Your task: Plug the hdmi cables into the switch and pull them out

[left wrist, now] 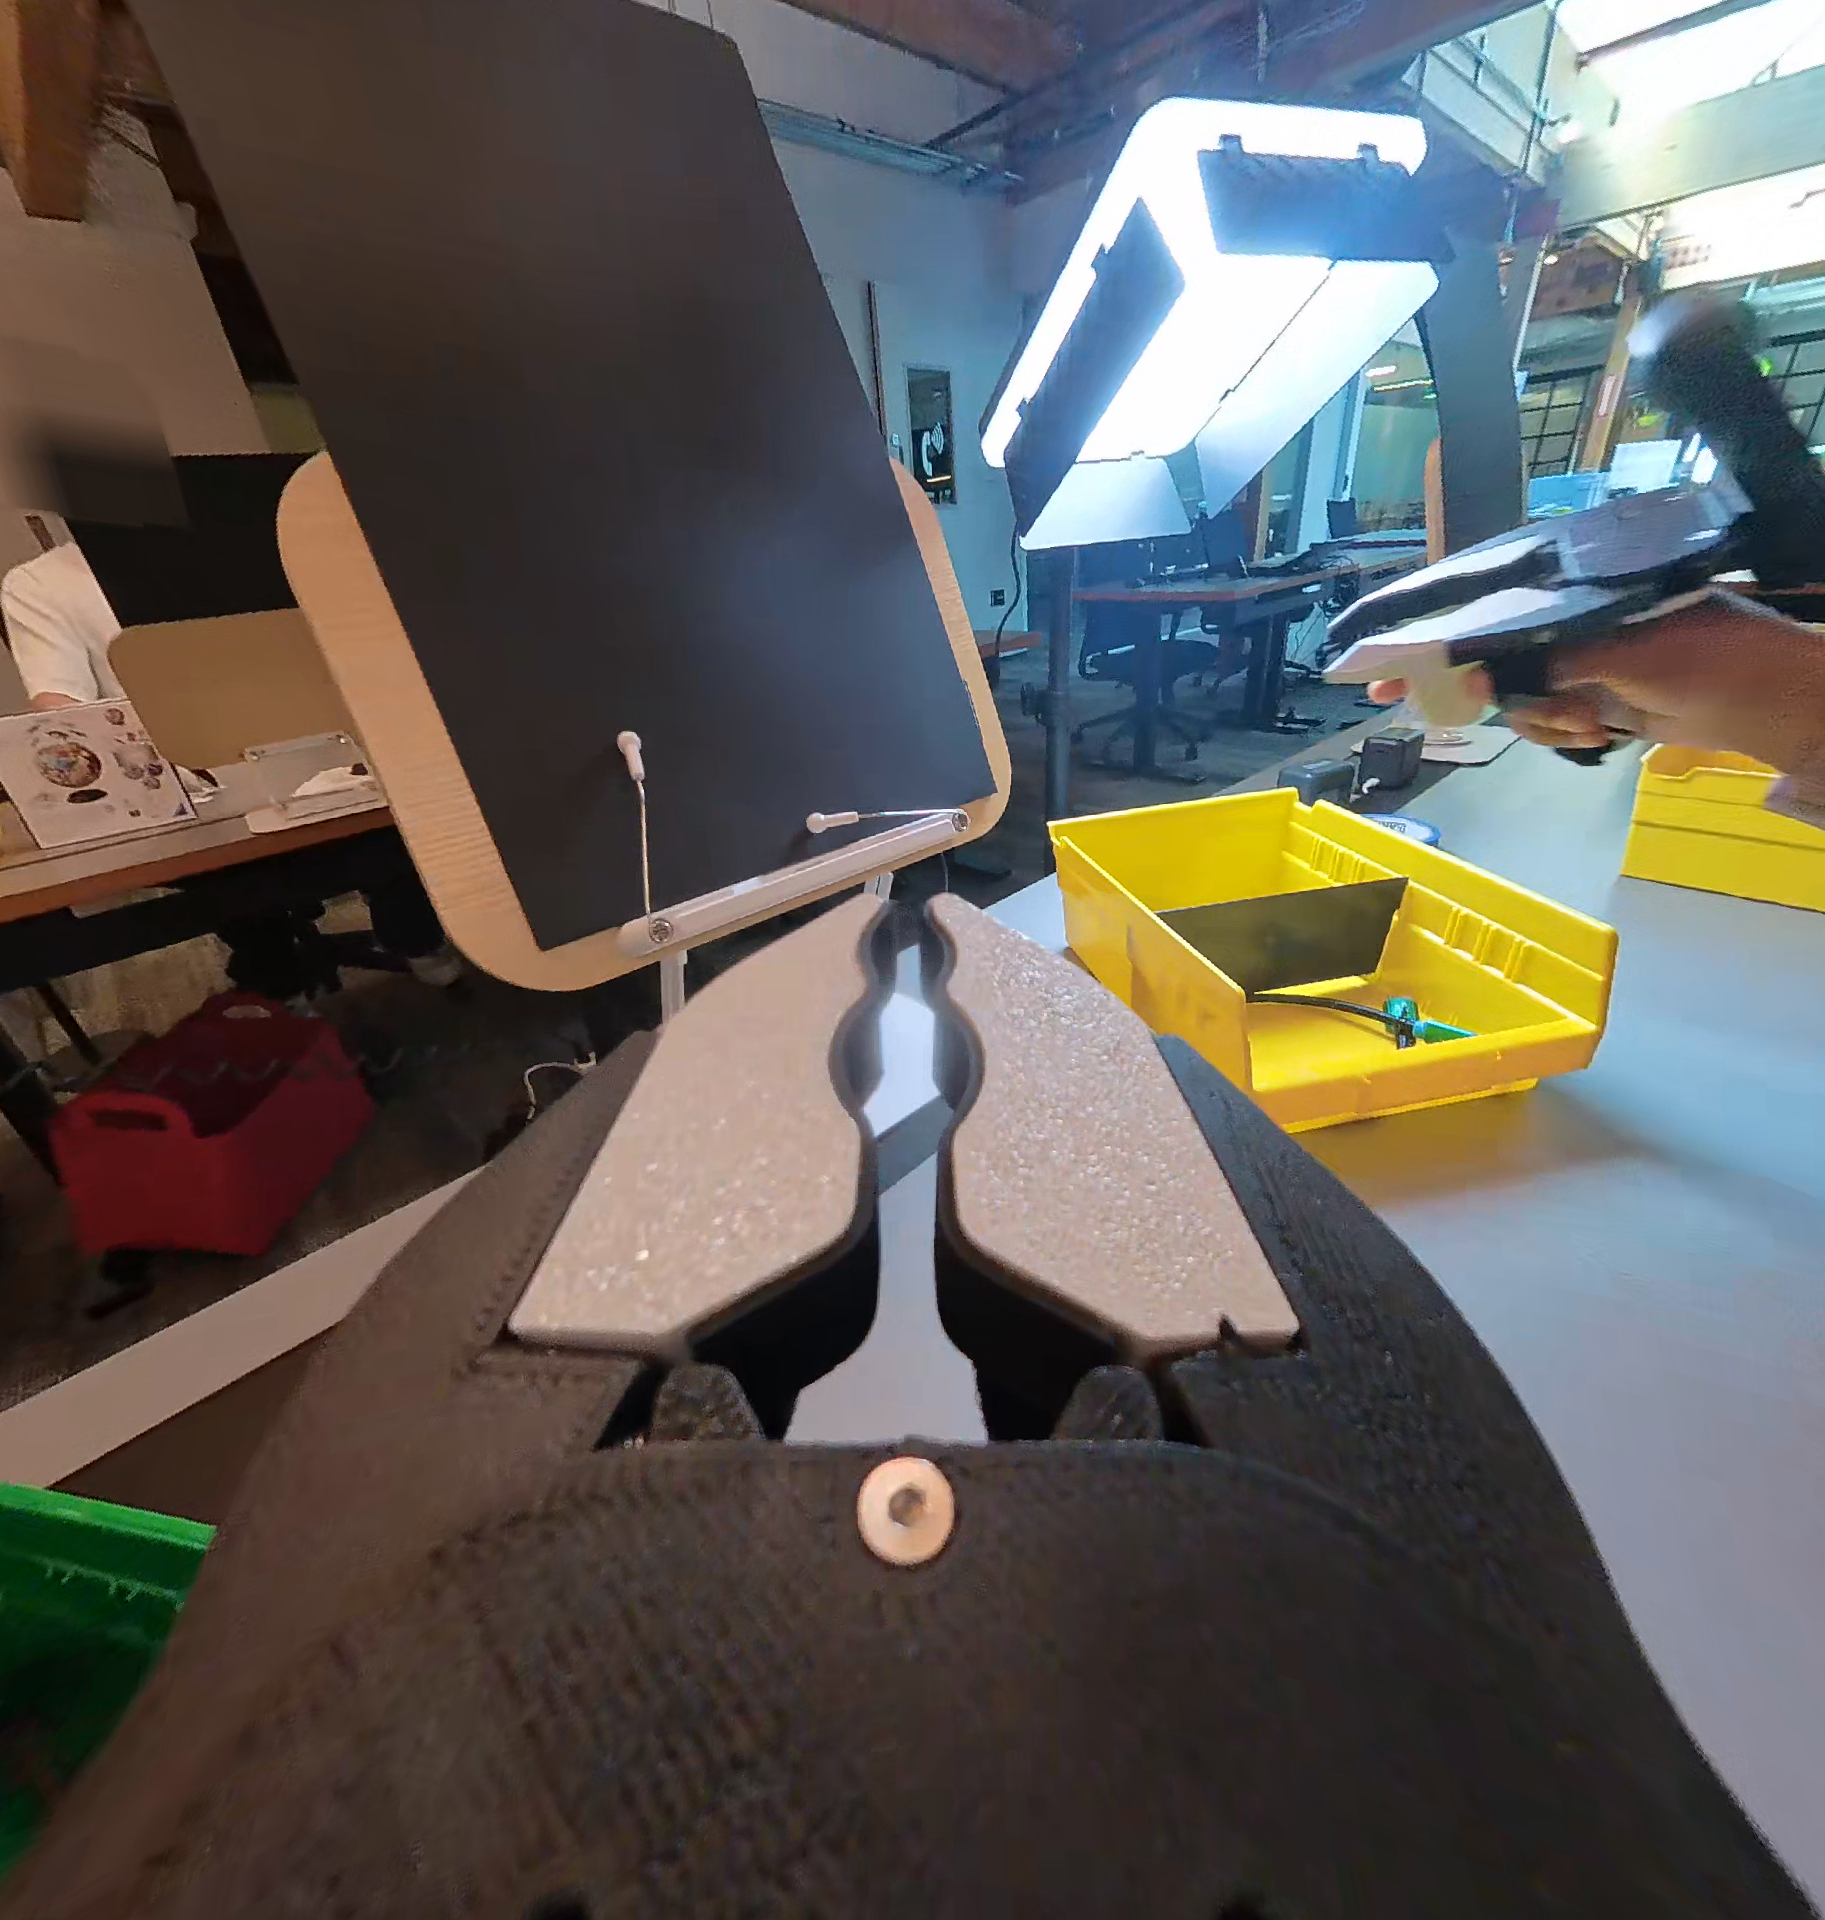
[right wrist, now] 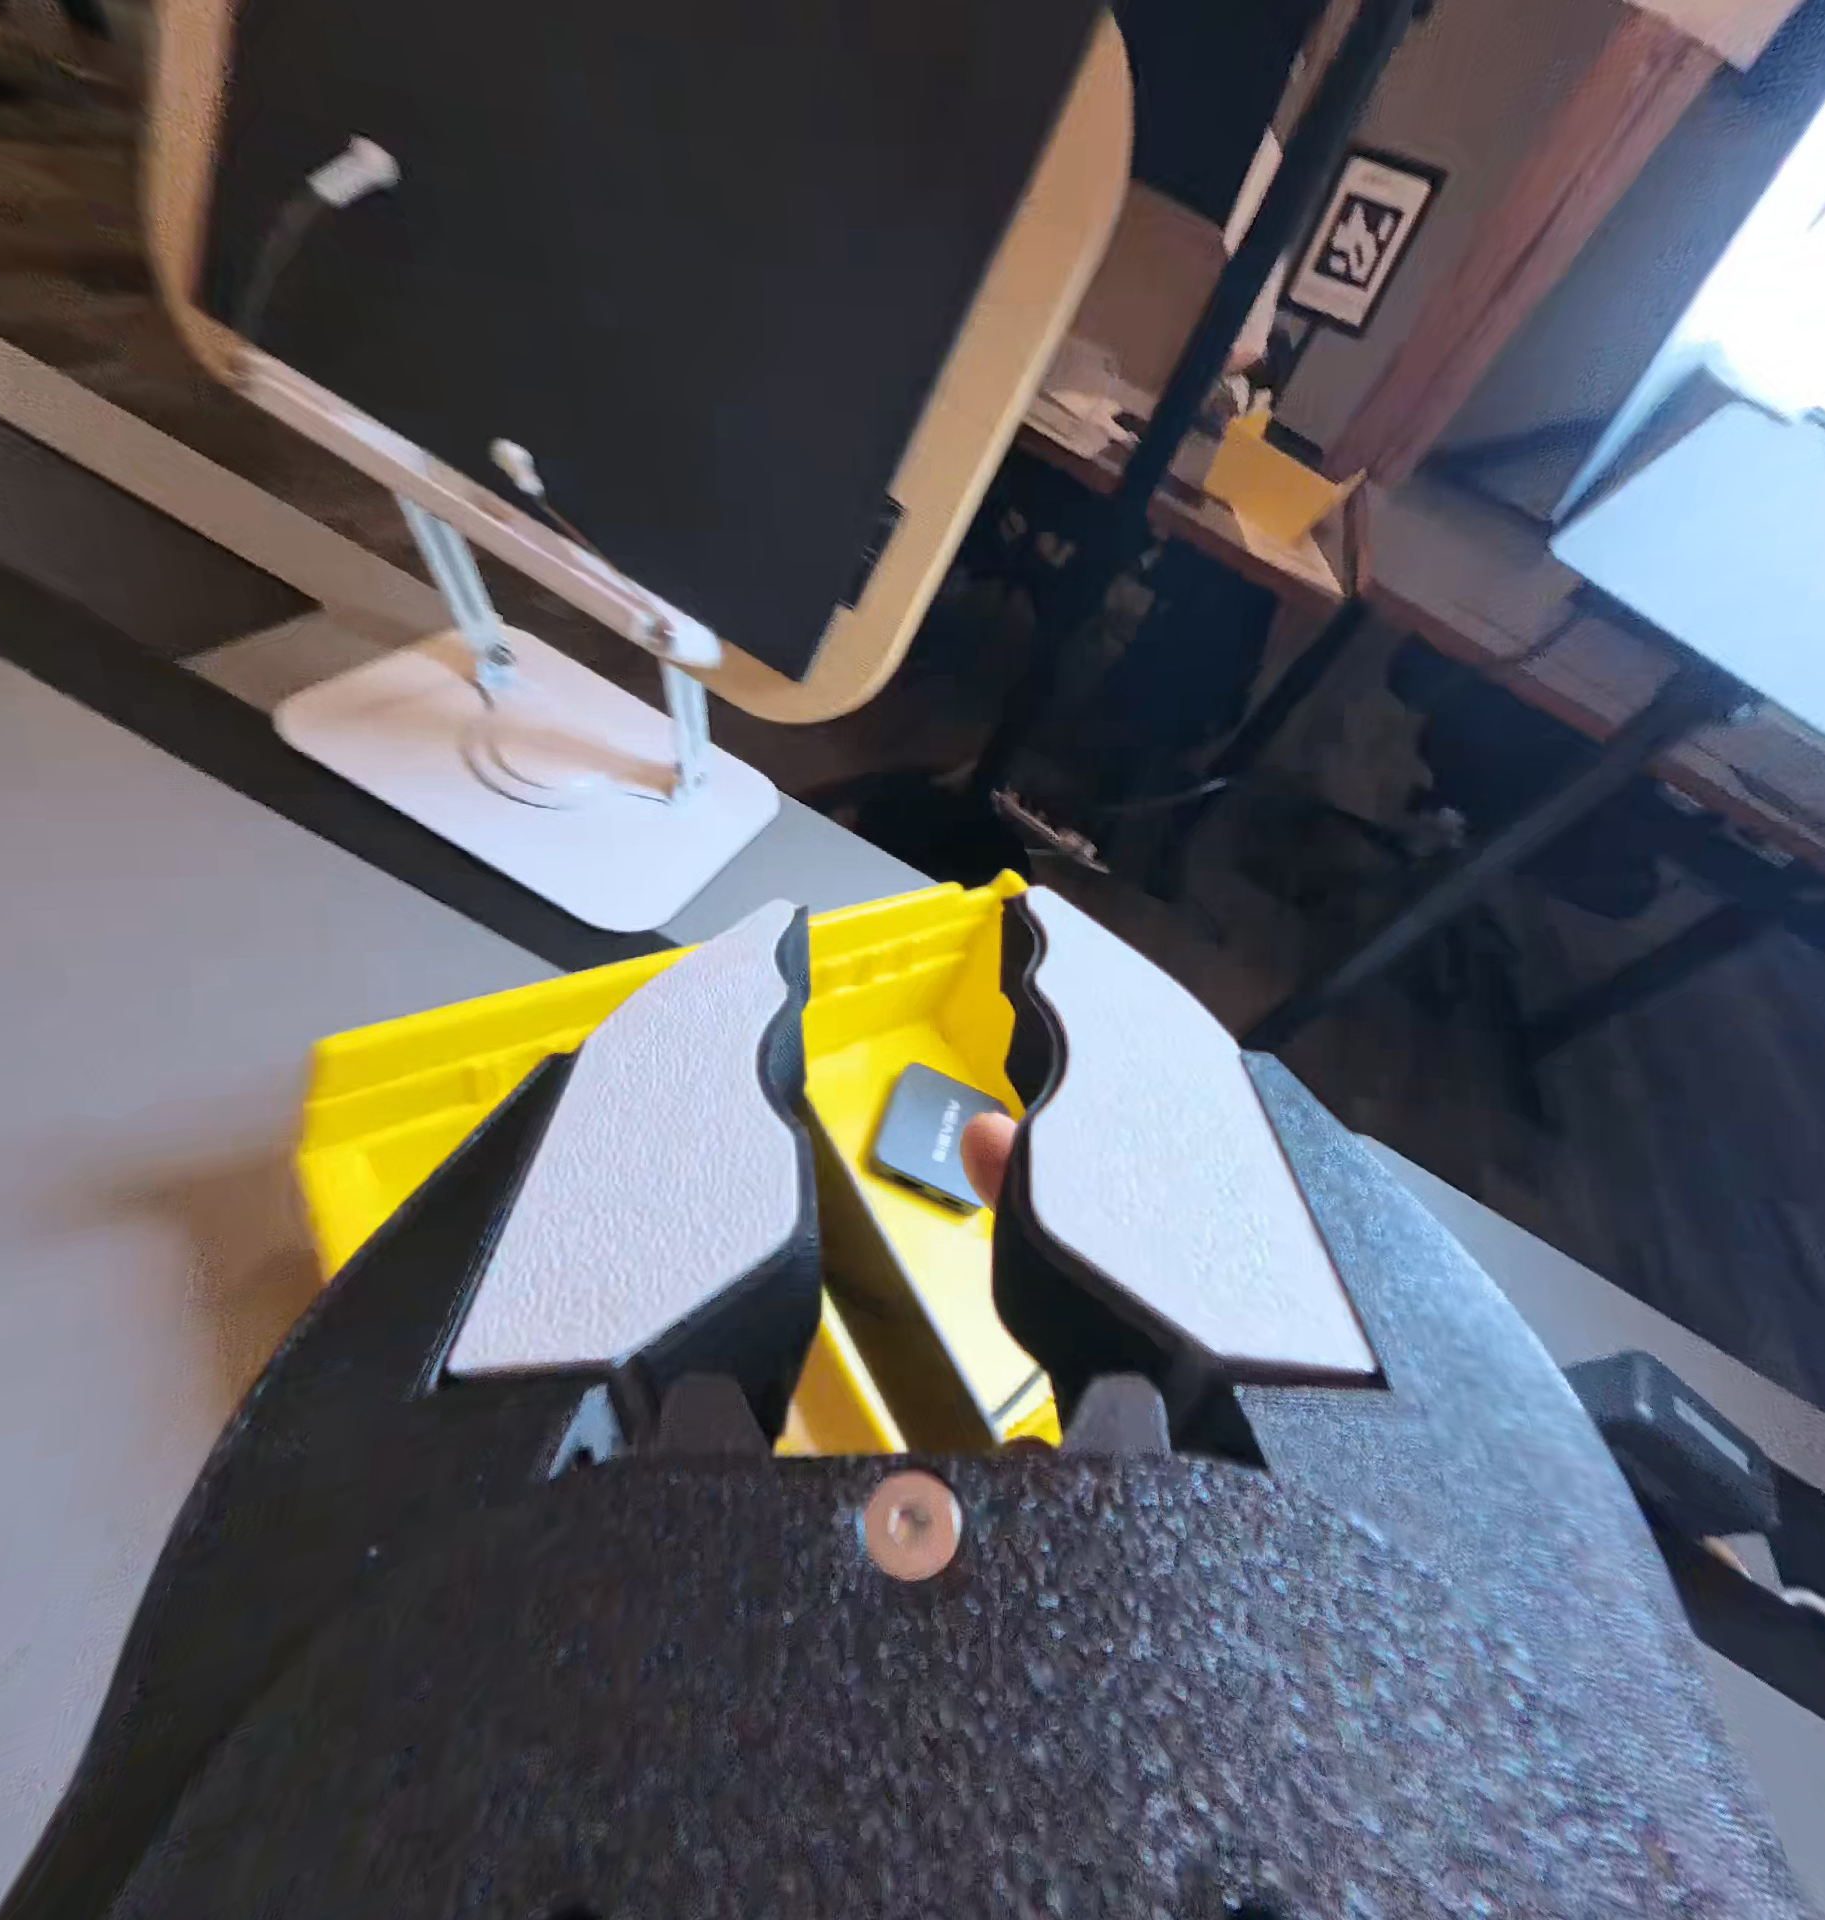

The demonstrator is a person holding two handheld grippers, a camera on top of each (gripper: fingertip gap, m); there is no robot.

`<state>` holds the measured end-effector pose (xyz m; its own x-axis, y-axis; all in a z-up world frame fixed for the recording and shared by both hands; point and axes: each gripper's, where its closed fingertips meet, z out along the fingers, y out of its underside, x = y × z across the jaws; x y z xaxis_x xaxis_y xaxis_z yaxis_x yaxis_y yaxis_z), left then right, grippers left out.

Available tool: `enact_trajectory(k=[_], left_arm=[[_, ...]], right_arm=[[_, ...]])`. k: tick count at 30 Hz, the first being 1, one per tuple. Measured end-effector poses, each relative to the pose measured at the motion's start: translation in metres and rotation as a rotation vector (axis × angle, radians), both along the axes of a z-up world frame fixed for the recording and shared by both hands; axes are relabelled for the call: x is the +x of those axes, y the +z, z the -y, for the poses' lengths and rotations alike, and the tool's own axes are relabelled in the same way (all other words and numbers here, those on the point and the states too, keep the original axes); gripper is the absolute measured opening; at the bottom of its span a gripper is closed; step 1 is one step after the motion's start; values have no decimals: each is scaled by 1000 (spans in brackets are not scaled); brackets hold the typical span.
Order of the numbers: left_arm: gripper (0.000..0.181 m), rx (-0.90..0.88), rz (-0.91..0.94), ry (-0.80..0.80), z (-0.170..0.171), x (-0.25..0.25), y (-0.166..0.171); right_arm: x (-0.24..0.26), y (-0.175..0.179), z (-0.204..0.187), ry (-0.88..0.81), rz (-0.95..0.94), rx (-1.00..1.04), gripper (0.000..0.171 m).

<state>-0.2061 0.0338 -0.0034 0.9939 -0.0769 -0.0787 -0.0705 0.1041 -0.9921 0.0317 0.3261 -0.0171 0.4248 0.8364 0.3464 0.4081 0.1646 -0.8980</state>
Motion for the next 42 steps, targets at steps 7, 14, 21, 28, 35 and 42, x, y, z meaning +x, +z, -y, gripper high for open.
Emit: enact_trajectory(k=[7, 14, 21, 28, 35, 42], left_arm=[[7, 14, -84, 53, 16, -1, 16], [20, 44, -104, 200, 39, -33, 32], [42, -120, -137, 446, 71, -102, 9], [44, -479, -69, 532, 95, -151, -66], [43, -476, -42, 620, 122, -175, -67], [52, -687, -114, 571, 132, -155, -79]], right_arm=[[6, -4, 130, 172, -210, -10, 30], [21, -32, 128, 66, -403, -45, 24], [19, -33, 114, 55, -419, 29, 20], [0, 15, 123, 106, -502, 50, 17], [-5, 58, 145, 184, -575, 49, 12], [0, 39, 138, 204, -475, 50, 9]])
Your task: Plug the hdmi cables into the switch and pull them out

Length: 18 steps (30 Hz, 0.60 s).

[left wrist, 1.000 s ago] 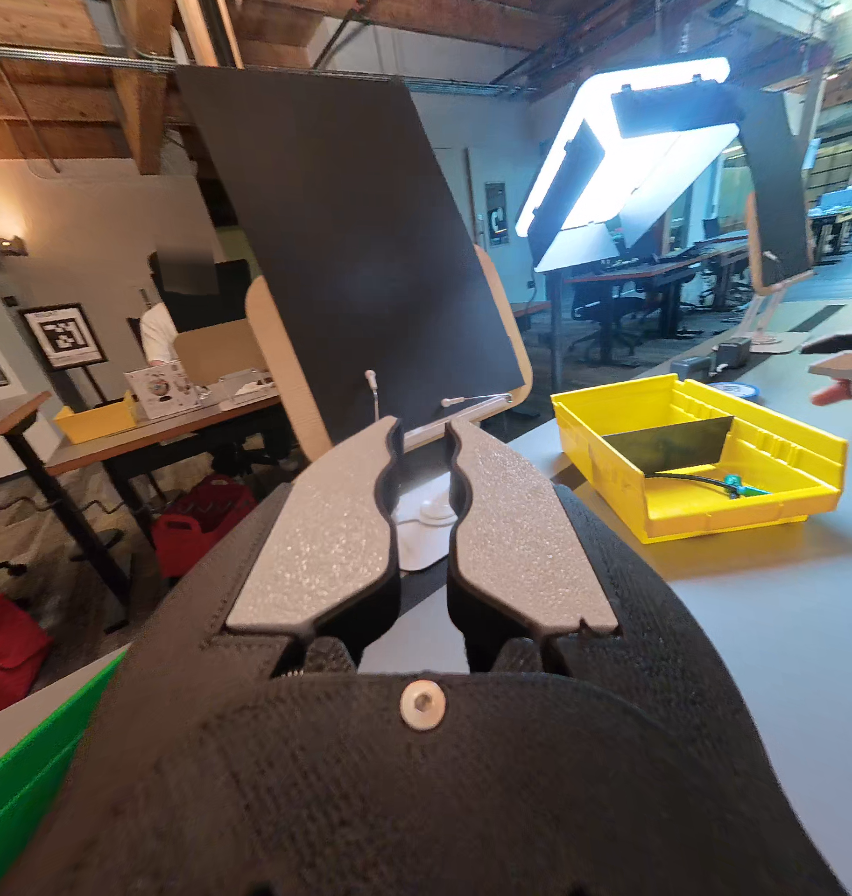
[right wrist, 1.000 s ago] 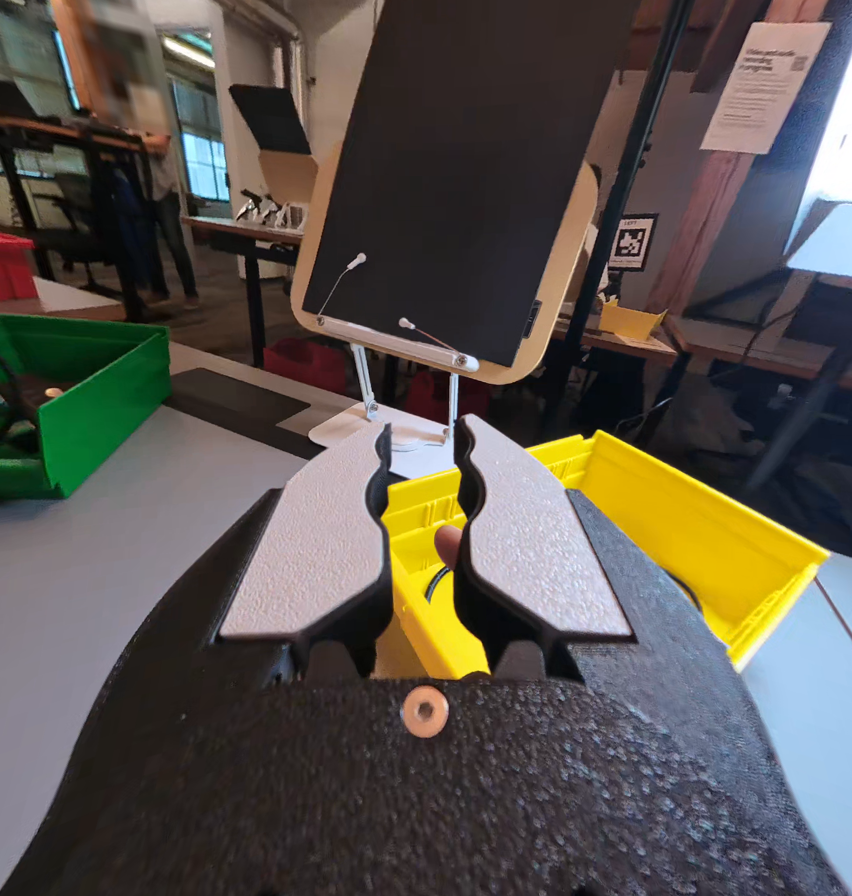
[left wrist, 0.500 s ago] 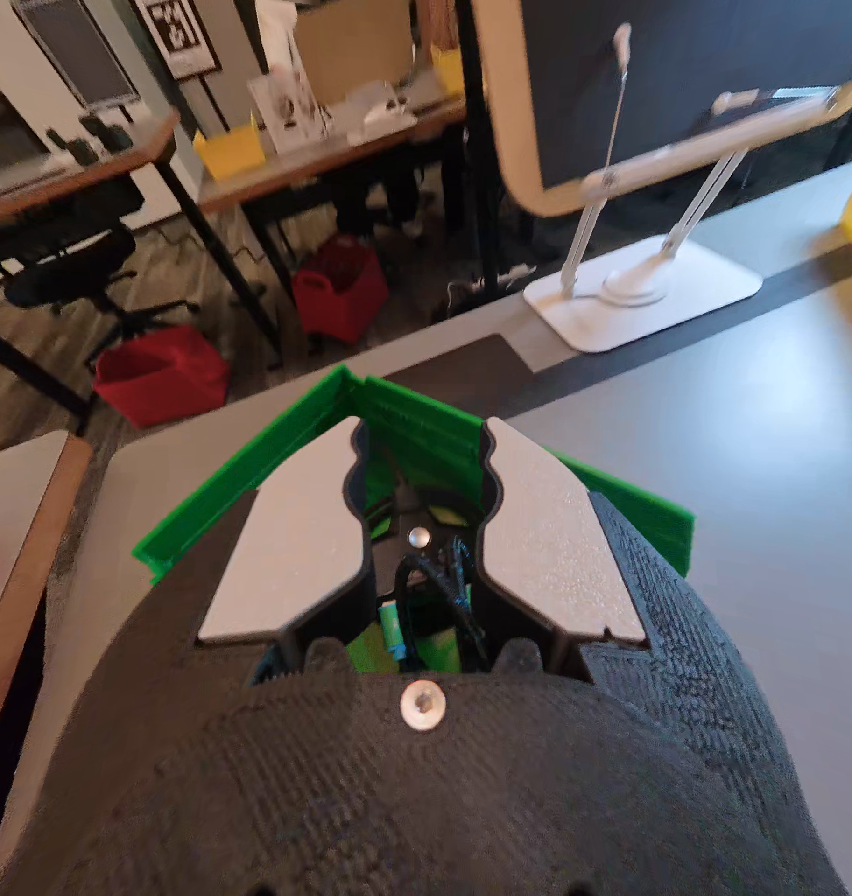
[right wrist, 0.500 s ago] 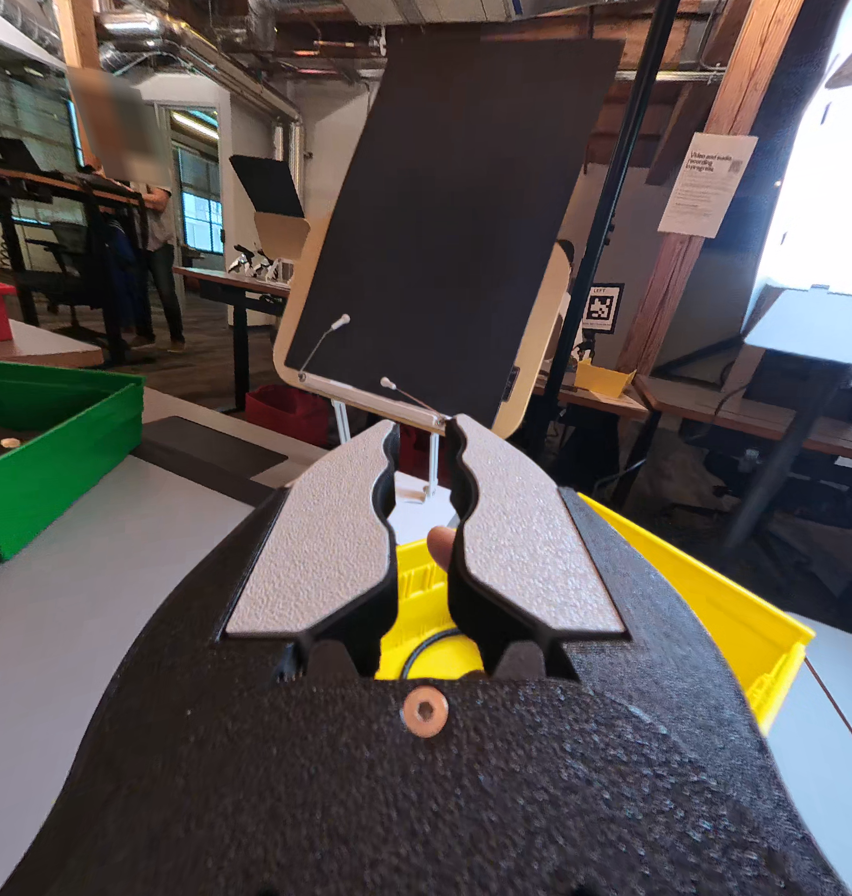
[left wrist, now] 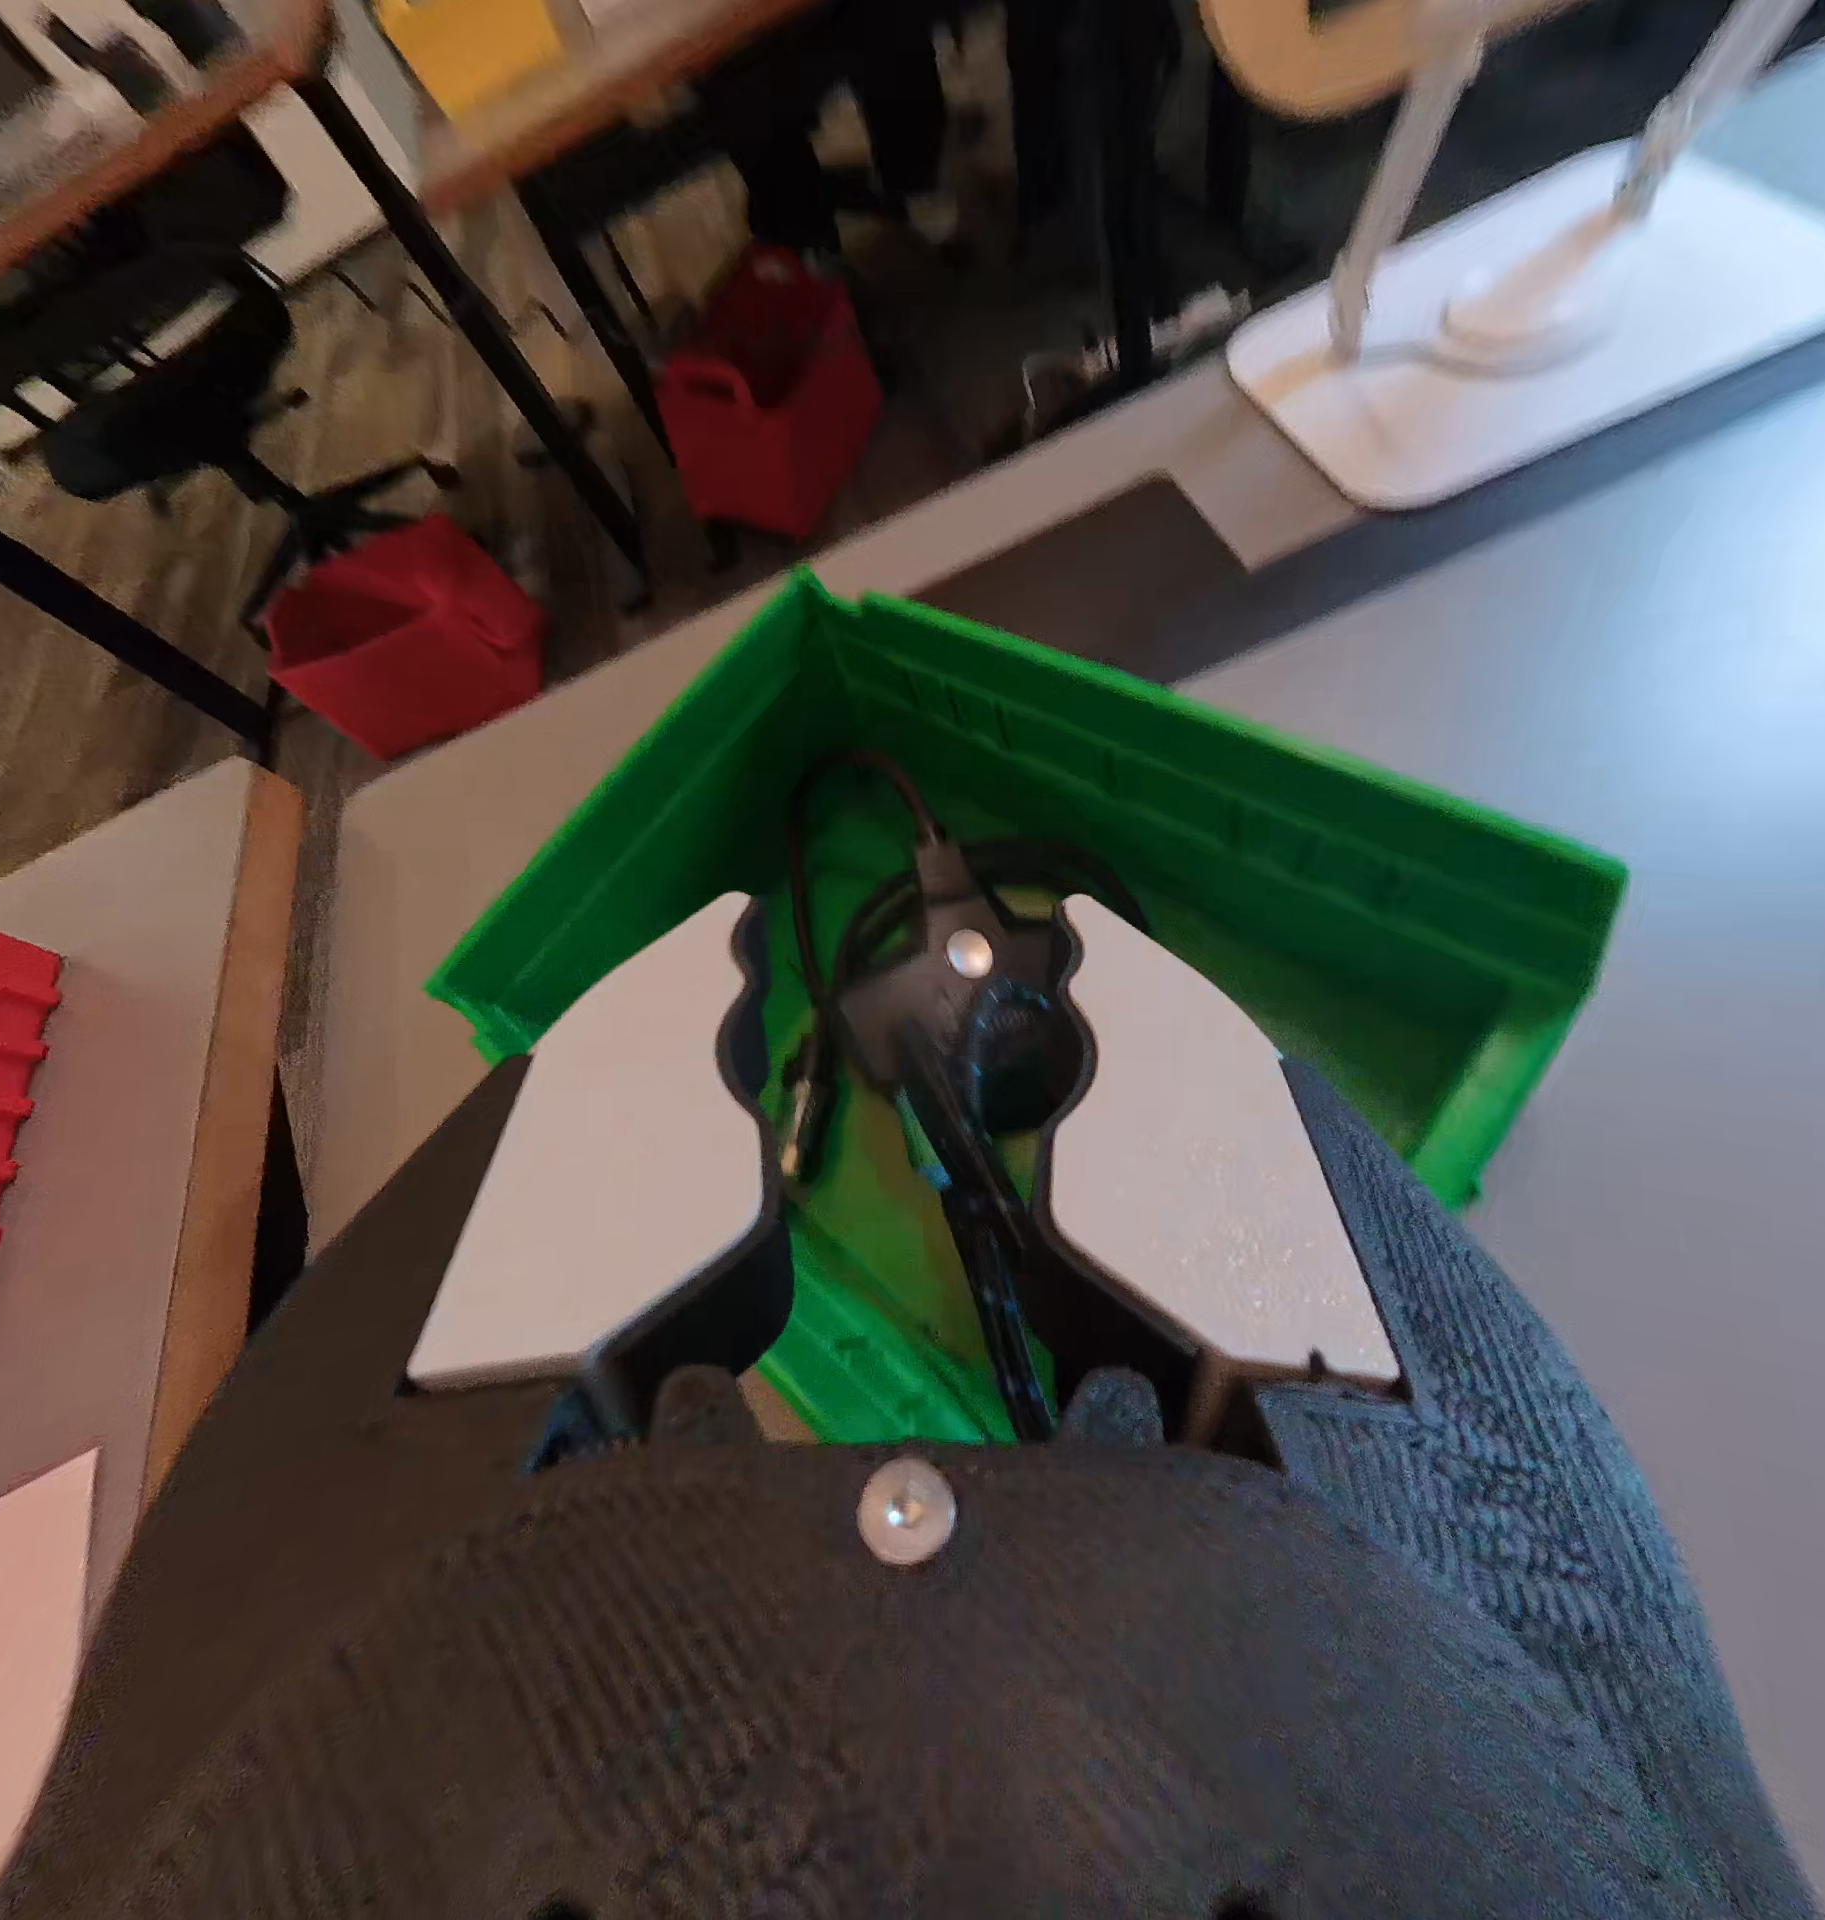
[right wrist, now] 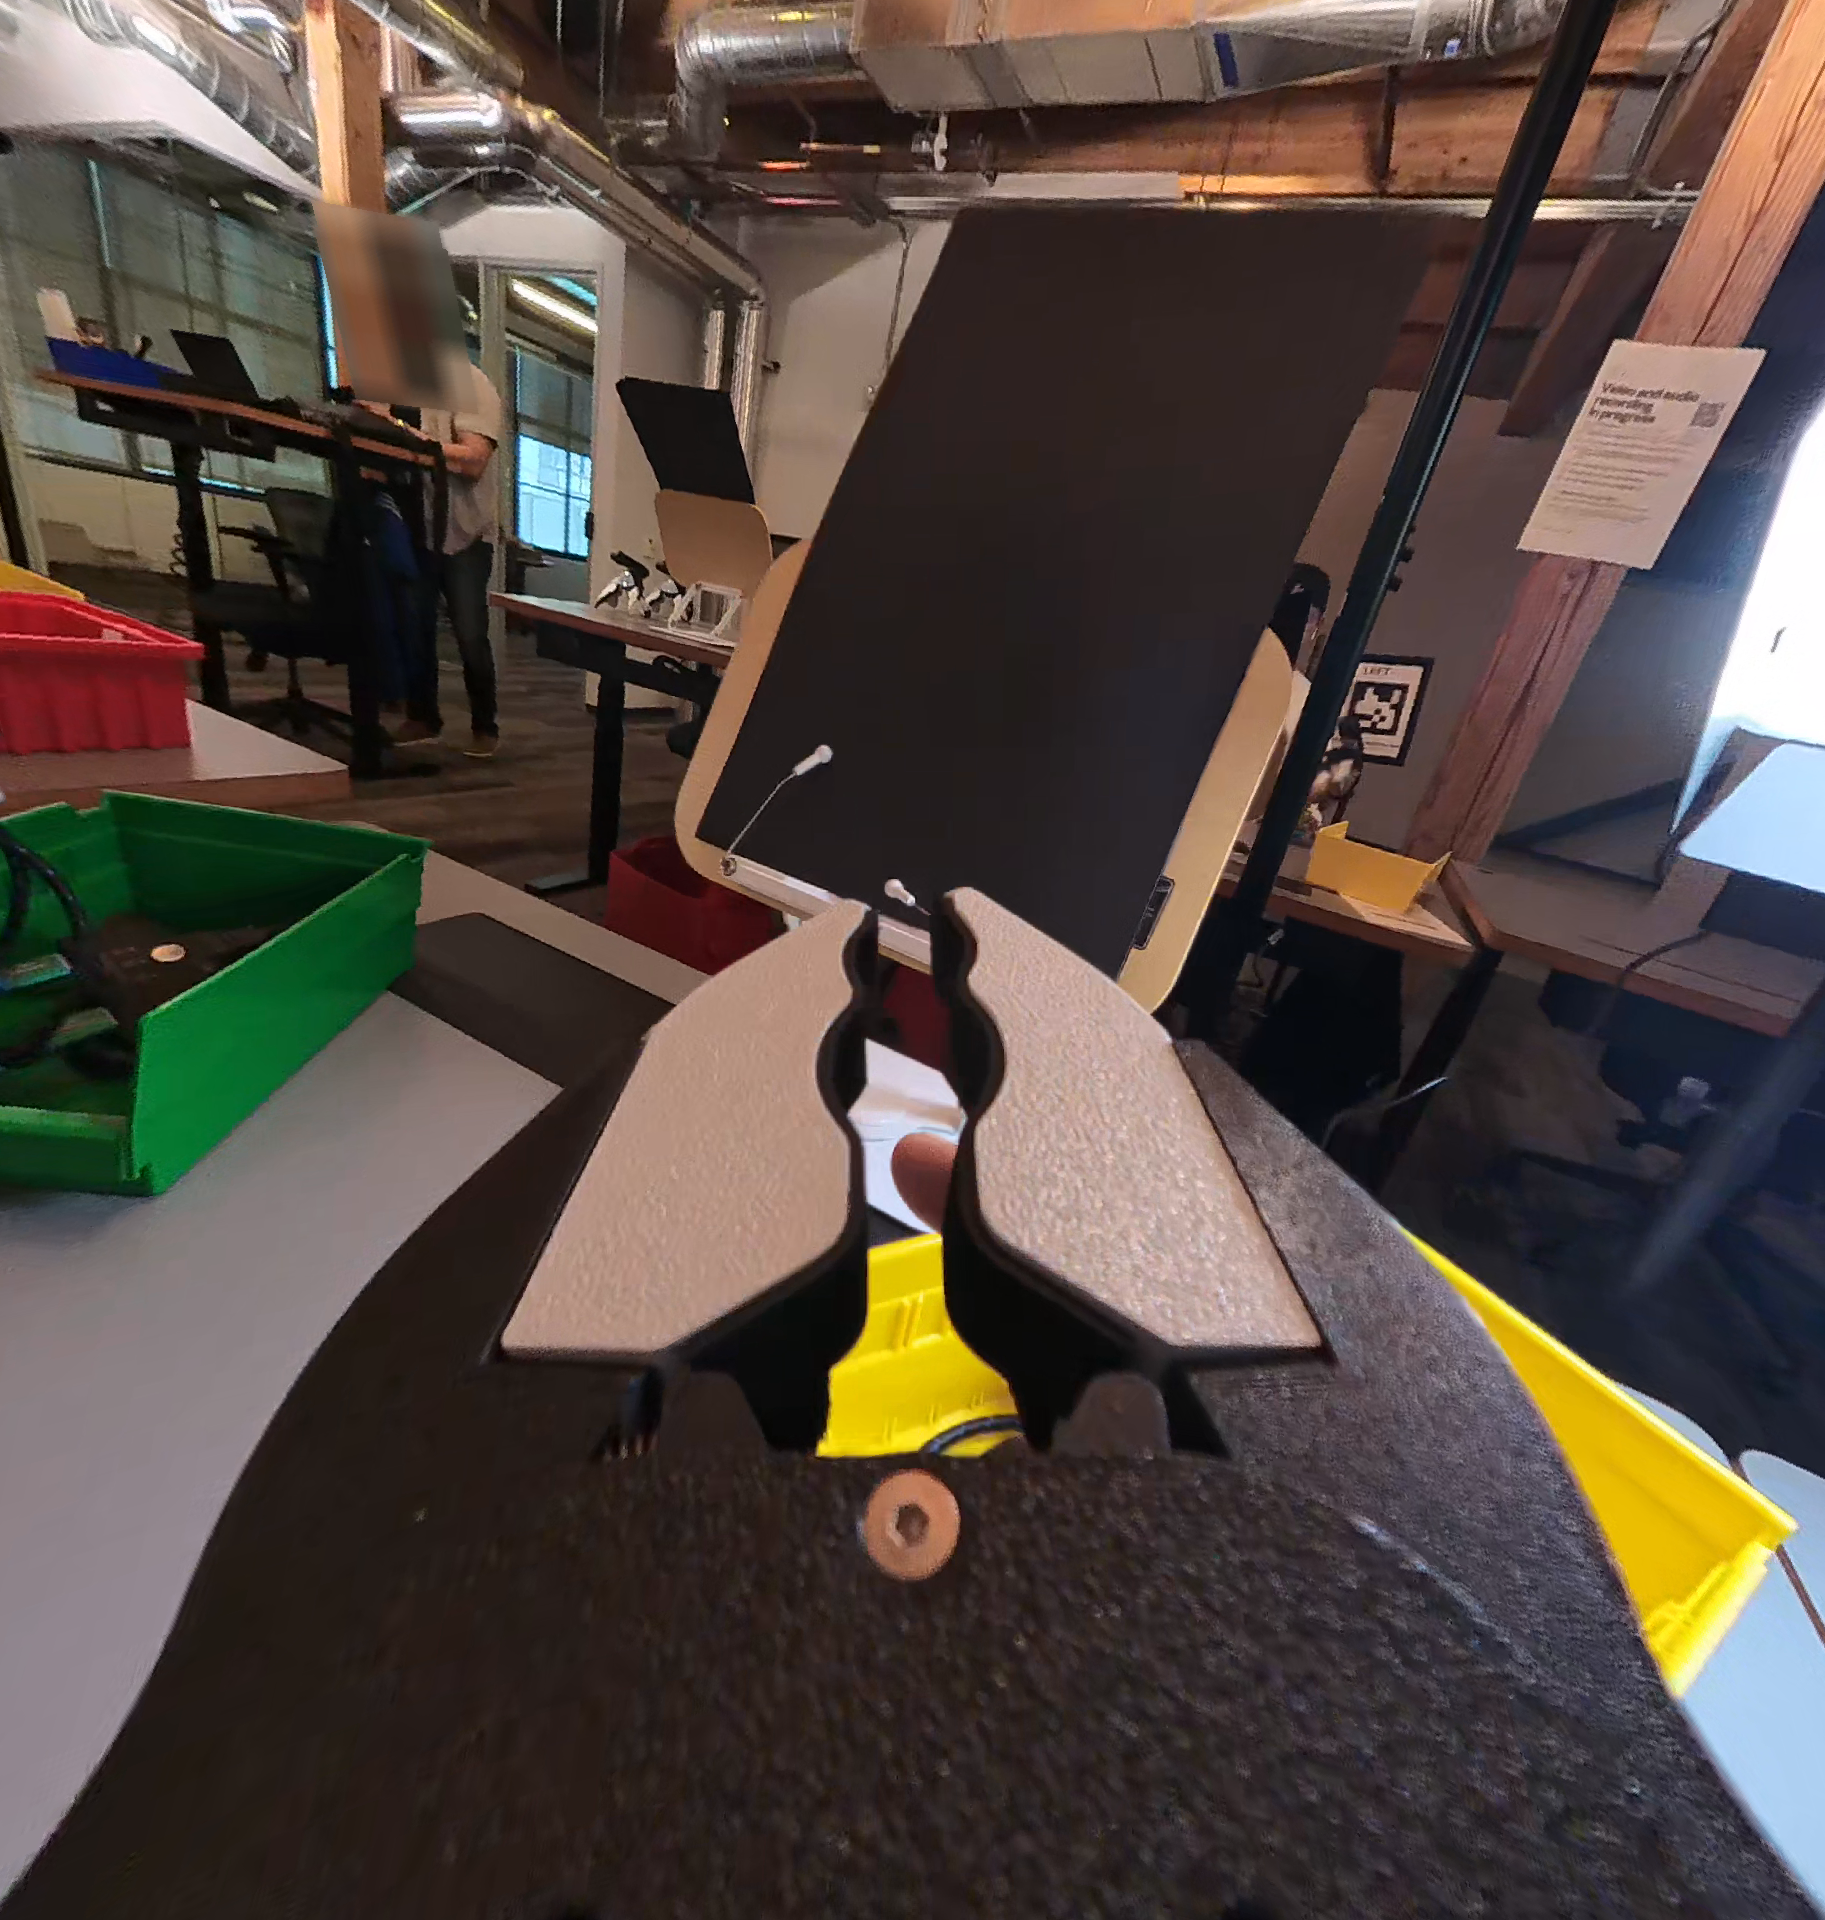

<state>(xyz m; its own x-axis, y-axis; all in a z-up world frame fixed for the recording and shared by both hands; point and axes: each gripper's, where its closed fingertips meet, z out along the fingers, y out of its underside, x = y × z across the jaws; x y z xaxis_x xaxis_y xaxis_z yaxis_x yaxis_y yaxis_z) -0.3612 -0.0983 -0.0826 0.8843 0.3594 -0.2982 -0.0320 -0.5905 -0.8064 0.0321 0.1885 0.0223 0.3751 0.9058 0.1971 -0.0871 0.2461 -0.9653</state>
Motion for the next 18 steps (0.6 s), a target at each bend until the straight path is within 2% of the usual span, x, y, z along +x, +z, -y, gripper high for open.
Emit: enact_trajectory(k=[3, 7, 9, 11, 13, 18], left_arm=[[51, -186, 59, -69, 4, 25, -23], [44, -417, 109, -72, 22, 36, -55], [26, -471, 102, -66, 22, 29, -67], [20, -437, 49, -20, 18, 19, -54], [15, -290, -34, -34, 5, 22, -21], [4, -49, -147, -43, 0, 41, 44]], right_arm=[[1, -4, -3, 9, 8, -26, 9], [2, -5, -3, 7, 25, -13, 9], [1, -5, -1, 14, 27, -9, 9], [1, -5, 1, 15, 35, 5, 9], [1, -5, 4, 19, 51, 30, 9], [-15, -22, 24, 114, 152, 68, 9]])
